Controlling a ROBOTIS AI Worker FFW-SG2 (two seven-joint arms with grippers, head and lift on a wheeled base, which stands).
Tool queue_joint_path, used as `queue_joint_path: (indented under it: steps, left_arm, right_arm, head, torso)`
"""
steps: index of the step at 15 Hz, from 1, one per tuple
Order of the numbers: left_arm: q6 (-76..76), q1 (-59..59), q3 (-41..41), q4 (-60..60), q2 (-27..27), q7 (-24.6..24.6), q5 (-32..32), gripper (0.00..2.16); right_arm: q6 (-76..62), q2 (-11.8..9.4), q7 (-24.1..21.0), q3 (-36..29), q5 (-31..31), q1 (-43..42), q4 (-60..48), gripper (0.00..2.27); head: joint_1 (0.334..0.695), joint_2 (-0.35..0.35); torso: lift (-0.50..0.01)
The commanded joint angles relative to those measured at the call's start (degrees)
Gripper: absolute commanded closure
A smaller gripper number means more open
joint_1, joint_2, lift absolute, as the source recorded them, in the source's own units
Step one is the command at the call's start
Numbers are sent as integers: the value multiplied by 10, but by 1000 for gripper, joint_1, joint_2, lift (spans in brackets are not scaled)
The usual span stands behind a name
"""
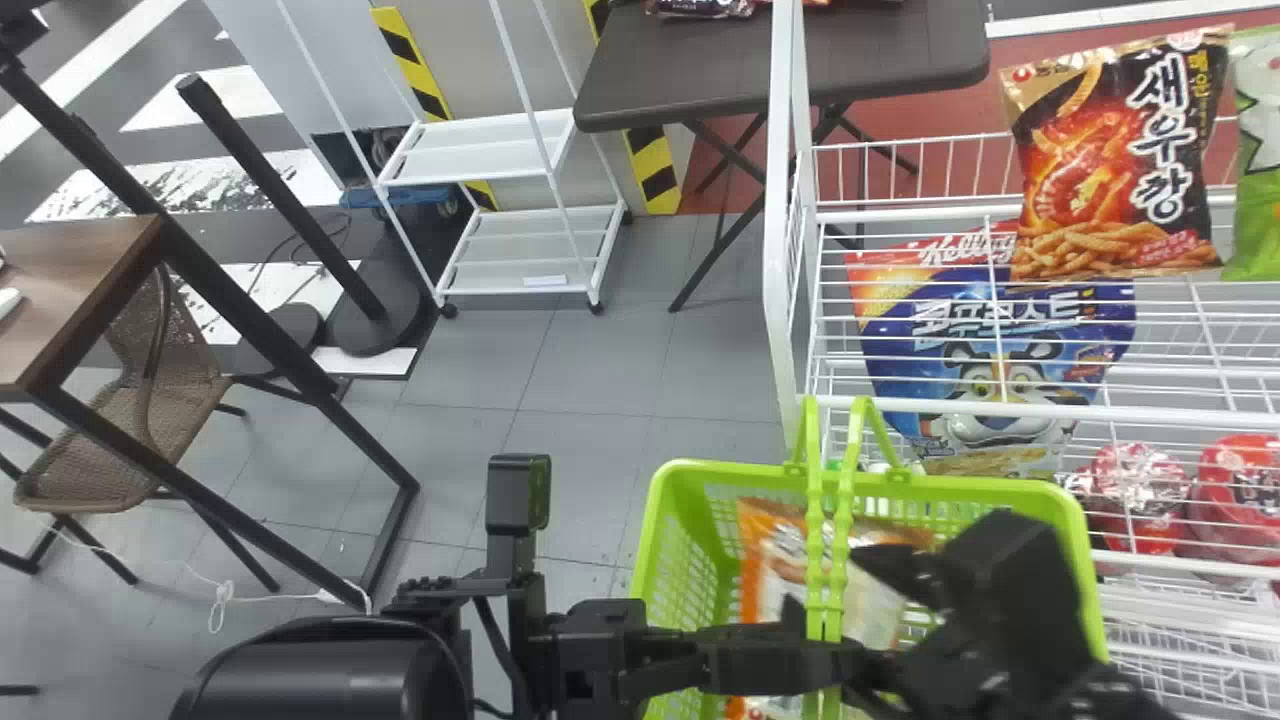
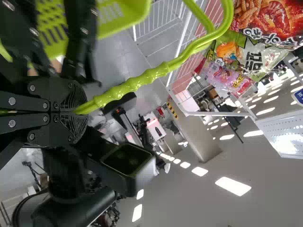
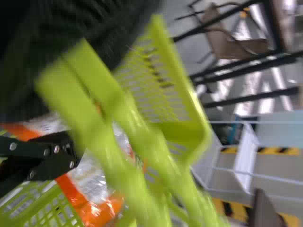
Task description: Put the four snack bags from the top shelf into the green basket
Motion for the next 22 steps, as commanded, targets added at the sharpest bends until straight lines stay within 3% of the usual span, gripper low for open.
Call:
queue_joint_path:
  steps: [1, 2, 3, 5, 6, 8, 12, 16, 20, 22]
  left_arm:
    - [0, -2, -1, 3, 1, -6, 0, 2148]
    - [0, -4, -1, 5, 2, -6, 0, 2148]
    - [0, -4, -1, 7, 2, -6, 0, 2148]
    - [0, -5, -3, 7, 2, -6, 0, 2148]
    - [0, -6, -4, 7, 1, -6, 0, 2148]
    - [0, -5, -3, 7, 1, -6, 0, 2148]
    - [0, -2, 1, 7, 2, -6, 1, 2148]
    - [0, 3, 2, 7, 3, -6, 3, 2148]
    - [0, 4, 5, 6, 6, -6, 5, 2148]
    - [0, 5, 9, 7, 6, -6, 7, 2148]
  right_arm:
    - [-5, -2, 26, -97, -2, 55, -63, 83]
    - [-7, 0, 29, -144, -6, 69, -82, 87]
    - [-7, 8, 28, -186, -11, 72, -87, 90]
    - [-17, 47, 28, -249, -15, 41, -76, 90]
    - [-38, 59, 27, -266, -15, 6, -51, 90]
    - [-58, 58, 16, -270, -14, -73, 20, 90]
    - [-124, 61, -17, -234, -1, -232, 232, 90]
    - [-232, 92, -50, -219, 28, -358, 435, 90]
    - [-235, 103, -112, -199, 42, -456, 593, 154]
    - [-237, 105, -114, -200, 42, -464, 609, 1015]
  head:
    - [695, 350]
    - [695, 321]
    - [695, 227]
    - [695, 124]
    - [695, 24]
    - [695, -41]
    - [695, -83]
    - [695, -69]
    - [695, -70]
    - [695, -78]
  torso:
    - [-4]
    - [-4]
    - [-4]
    - [-4]
    - [-4]
    - [-4]
    - [-4]
    - [-4]
    - [-4]
    - [-4]
